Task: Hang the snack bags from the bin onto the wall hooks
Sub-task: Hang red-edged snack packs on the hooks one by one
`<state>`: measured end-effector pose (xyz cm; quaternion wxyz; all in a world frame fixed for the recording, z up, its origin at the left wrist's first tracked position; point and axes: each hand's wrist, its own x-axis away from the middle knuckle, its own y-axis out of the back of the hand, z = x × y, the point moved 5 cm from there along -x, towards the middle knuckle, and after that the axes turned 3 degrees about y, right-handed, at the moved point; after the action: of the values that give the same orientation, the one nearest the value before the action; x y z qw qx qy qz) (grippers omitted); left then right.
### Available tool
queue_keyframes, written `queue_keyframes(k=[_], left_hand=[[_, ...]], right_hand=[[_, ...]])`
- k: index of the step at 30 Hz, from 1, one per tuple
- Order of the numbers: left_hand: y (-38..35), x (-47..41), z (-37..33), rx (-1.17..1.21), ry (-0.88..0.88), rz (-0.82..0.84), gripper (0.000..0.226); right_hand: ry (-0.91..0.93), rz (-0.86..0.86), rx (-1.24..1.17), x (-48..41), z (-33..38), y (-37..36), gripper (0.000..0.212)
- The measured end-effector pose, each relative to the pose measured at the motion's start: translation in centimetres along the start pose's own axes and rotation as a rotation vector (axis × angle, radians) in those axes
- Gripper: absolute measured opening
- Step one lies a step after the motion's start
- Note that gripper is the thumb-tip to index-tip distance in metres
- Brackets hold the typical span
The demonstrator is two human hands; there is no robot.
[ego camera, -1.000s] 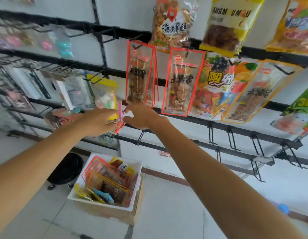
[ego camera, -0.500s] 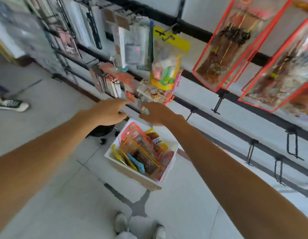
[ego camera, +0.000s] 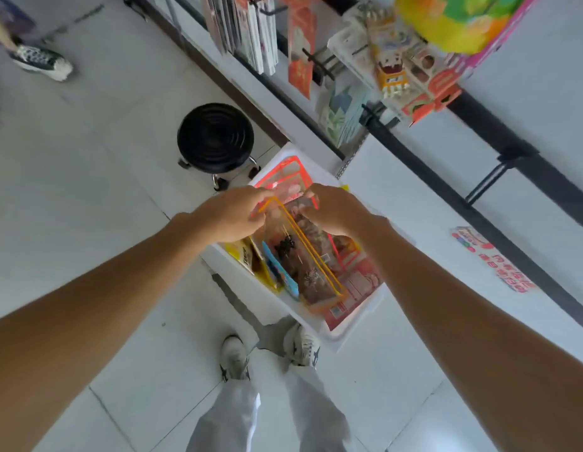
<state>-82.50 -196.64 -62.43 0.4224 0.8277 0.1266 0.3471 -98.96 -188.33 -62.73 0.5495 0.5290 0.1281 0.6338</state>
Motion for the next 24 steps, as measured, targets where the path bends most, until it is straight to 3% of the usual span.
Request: queue_keyframes(k=[7,11,15,20,24], left_hand=[[-6.0,-4.5,1.8,-0.133,-0.033,-0.196,0.057],[-7.4,-5.0,2.5,-0.063,-0.017,-0.183,0.058],[-7.2,-4.7,2.4,-0.05,-0.006,-0.161,0.059],[-4.9,-3.2,1.6,-0.007,0.028,-0.115,0.061],[-1.9,-1.1,-0.3,0.018,0.016,-0.128,0.059]], right_hand=[[-0.021,-0.155,0.049,-6.5,-4.8,-5.0,0.038],[-0.035,-0.241,-0.081,-7.7,-5.4,-6.8,0.041],[-0.024,-0.259,-0.147,-7.4,-4.5,-6.9,0.013],[0.041,-0.3,-0.197,-5.2,-3.4,-4.4,0.008],[0.033,-0.379,-0.301,-1.5,-2.9,-1.1,0.016]])
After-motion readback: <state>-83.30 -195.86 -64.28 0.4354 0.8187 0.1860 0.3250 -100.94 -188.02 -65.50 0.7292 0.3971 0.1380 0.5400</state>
